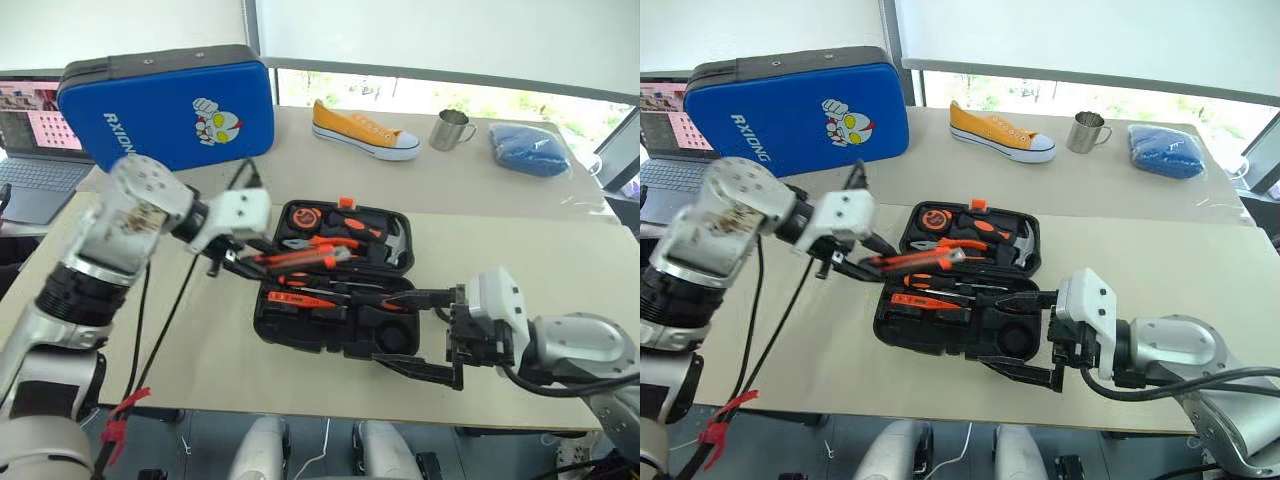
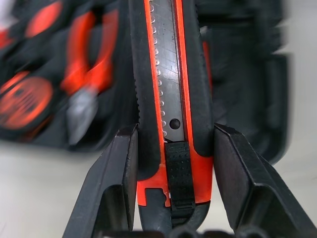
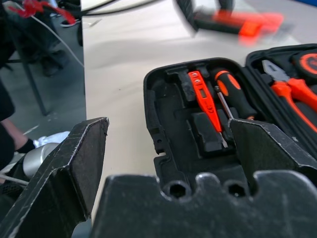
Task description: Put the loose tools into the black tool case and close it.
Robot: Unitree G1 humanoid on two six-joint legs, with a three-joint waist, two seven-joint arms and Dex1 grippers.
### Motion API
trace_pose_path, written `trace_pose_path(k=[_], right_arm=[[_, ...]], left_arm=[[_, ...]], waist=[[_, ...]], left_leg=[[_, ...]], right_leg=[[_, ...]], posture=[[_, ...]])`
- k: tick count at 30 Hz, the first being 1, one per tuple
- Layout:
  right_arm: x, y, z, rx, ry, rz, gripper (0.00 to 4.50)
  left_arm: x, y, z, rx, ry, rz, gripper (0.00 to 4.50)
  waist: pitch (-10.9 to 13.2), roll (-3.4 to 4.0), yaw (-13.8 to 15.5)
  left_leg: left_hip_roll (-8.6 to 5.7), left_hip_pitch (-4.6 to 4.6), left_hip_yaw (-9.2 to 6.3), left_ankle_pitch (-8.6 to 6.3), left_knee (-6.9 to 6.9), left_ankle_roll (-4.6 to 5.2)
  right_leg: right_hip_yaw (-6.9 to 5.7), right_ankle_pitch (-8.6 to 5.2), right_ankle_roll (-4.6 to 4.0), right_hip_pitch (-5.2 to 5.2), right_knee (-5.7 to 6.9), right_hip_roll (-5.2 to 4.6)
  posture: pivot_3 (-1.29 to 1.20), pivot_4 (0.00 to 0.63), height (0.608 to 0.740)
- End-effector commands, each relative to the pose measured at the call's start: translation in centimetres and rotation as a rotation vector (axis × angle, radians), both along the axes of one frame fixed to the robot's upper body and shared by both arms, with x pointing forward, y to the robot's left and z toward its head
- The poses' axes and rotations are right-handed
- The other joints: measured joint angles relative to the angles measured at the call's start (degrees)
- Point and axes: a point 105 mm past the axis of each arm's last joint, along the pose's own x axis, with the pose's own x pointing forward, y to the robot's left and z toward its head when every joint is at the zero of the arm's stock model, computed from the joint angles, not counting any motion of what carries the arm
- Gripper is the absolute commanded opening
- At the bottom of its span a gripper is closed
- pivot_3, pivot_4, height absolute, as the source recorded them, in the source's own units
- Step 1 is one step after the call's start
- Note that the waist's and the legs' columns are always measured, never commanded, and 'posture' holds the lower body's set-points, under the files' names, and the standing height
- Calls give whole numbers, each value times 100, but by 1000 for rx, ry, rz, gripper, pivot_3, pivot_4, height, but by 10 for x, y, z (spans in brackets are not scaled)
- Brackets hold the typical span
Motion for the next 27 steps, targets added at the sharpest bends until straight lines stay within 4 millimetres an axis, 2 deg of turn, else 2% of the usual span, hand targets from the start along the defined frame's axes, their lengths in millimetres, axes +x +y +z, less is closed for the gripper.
trace_pose_path(k=[1, 4, 9, 15, 23, 27], right_arm=[[-8, 2, 8, 0, -34, 2, 4500], [-10, 2, 7, 11, -26, -26, 4500], [-13, 4, 7, 17, -23, -39, 4500], [-11, 4, 10, 25, -32, -68, 4500], [-13, 8, 10, 38, -28, -80, 4500], [-12, 7, 10, 43, -25, -87, 4500]], left_arm=[[-12, -16, -7, 41, 32, -28, 1714], [-20, -21, -28, 107, 66, -11, 1714], [-32, -22, -39, 139, 125, -7, 1714], [-26, -30, -54, 172, 93, -25, 1714], [-20, -32, -58, 203, 65, -57, 1714], [-31, -30, -59, 221, 104, -126, 1714]], waist=[[0, 0, -7], [0, 0, -14], [0, 1, -24], [0, 1, 19], [-1, 3, 34], [-2, 4, 54]], left_leg=[[0, -1, 0, 0, 1, 0], [-2, -1, 0, 0, 2, 0], [0, 2, -2, 0, 3, 1], [-2, 2, -3, 0, 6, 1], [-4, 6, -2, 0, 7, 1], [-4, 8, -3, 0, 8, 1]], right_leg=[[0, 0, 0, 0, -1, 0], [1, 0, 1, 2, -1, 0], [2, -1, 1, 3, -1, 0], [2, -2, 4, 8, -3, -6], [2, -2, 4, 13, -2, -4], [2, -2, 4, 17, -3, -7]], posture=[[0, 150, 739], [0, 150, 739], [0, 150, 739], [0, 150, 739], [0, 150, 739], [0, 150, 739]])
